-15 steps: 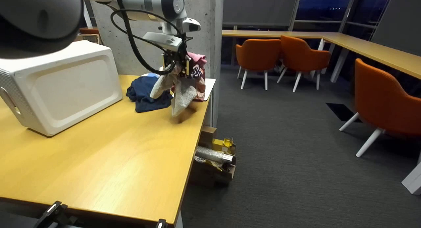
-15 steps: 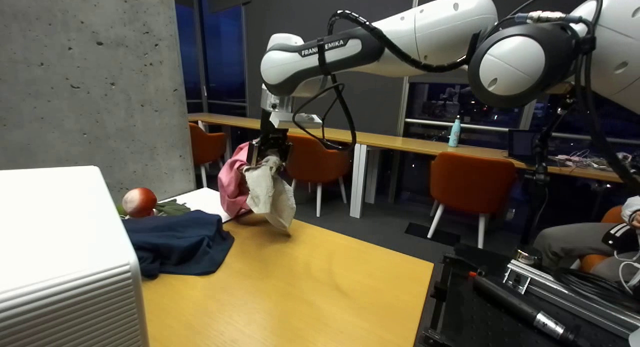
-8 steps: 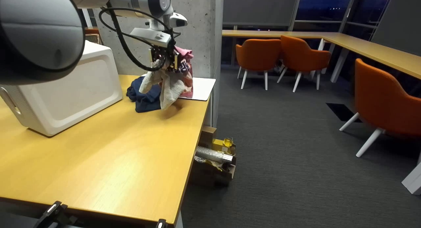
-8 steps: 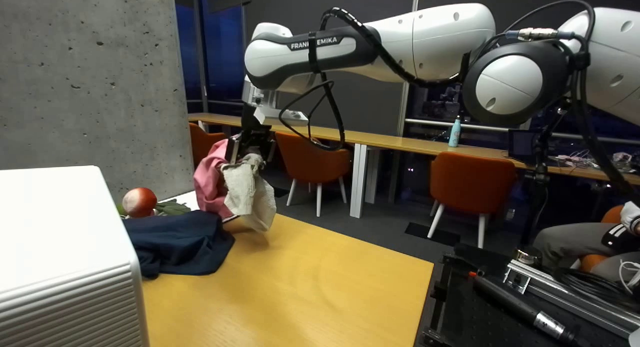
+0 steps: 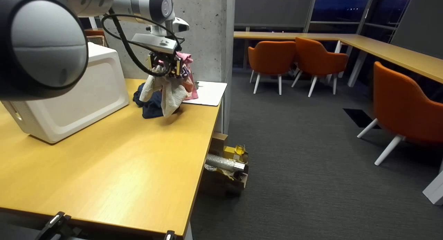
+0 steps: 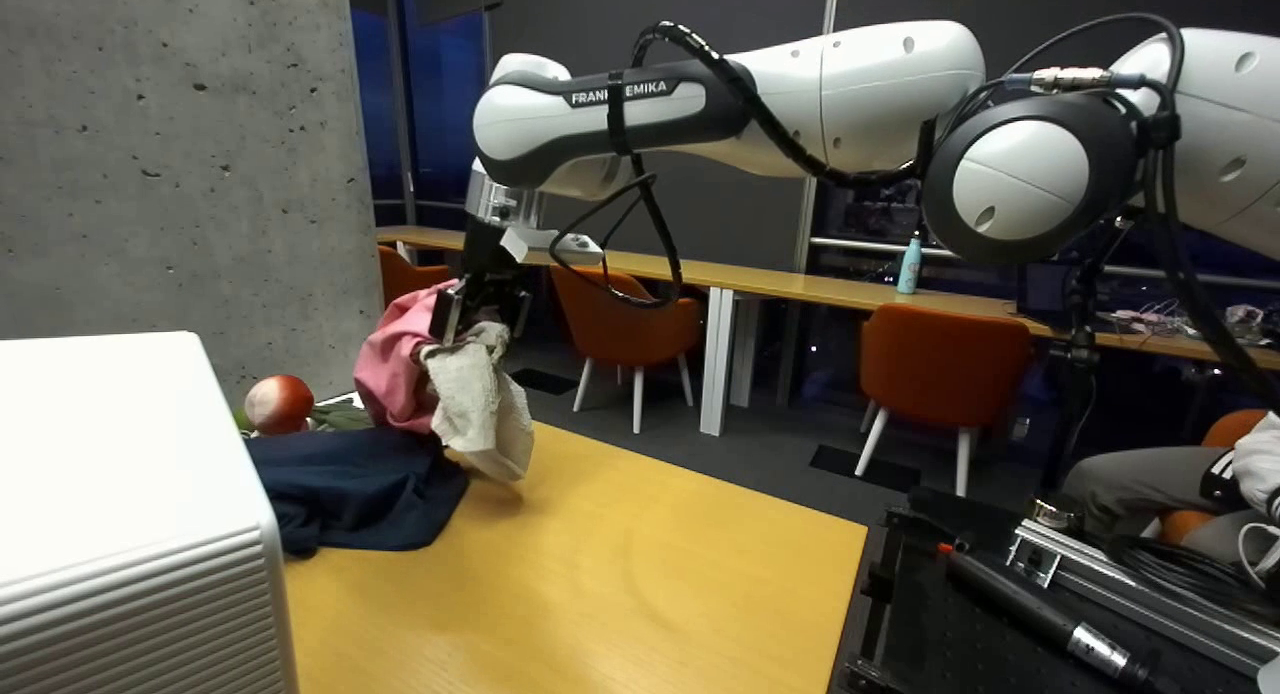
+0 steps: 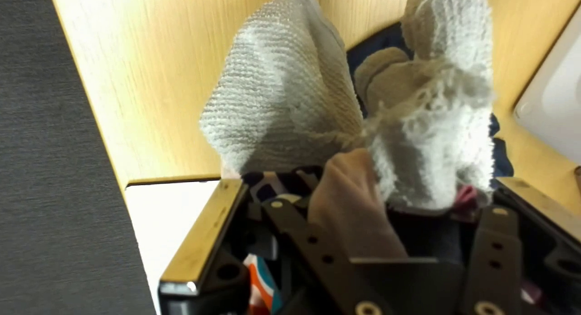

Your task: Pile the clothing, radish and towel together.

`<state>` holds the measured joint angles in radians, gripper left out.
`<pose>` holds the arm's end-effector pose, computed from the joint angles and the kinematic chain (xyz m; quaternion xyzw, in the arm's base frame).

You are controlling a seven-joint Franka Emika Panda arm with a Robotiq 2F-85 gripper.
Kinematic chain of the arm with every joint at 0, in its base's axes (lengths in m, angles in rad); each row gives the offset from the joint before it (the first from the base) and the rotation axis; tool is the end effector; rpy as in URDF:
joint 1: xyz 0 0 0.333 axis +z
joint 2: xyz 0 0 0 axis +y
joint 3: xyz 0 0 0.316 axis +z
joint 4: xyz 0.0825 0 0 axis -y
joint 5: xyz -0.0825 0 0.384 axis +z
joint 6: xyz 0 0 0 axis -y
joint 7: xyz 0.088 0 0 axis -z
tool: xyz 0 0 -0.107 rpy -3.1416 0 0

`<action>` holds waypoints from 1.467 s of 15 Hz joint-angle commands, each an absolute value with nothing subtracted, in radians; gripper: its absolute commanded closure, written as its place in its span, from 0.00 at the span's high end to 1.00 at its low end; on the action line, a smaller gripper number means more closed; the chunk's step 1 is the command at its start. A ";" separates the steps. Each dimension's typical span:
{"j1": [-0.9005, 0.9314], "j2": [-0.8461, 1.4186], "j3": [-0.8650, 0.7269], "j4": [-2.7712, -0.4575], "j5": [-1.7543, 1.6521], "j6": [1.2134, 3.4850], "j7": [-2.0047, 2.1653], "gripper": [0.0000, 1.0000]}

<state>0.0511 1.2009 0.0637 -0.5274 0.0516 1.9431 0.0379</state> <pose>0.8228 0.0662 0.3067 -0.9927 -0.0081 -0.1040 0.0603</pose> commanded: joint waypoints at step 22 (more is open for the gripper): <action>0.050 1.354 0.175 -0.466 0.066 1.938 -0.184 0.84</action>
<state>0.0564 1.3383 0.1565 -0.5153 0.0517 1.9443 -0.1582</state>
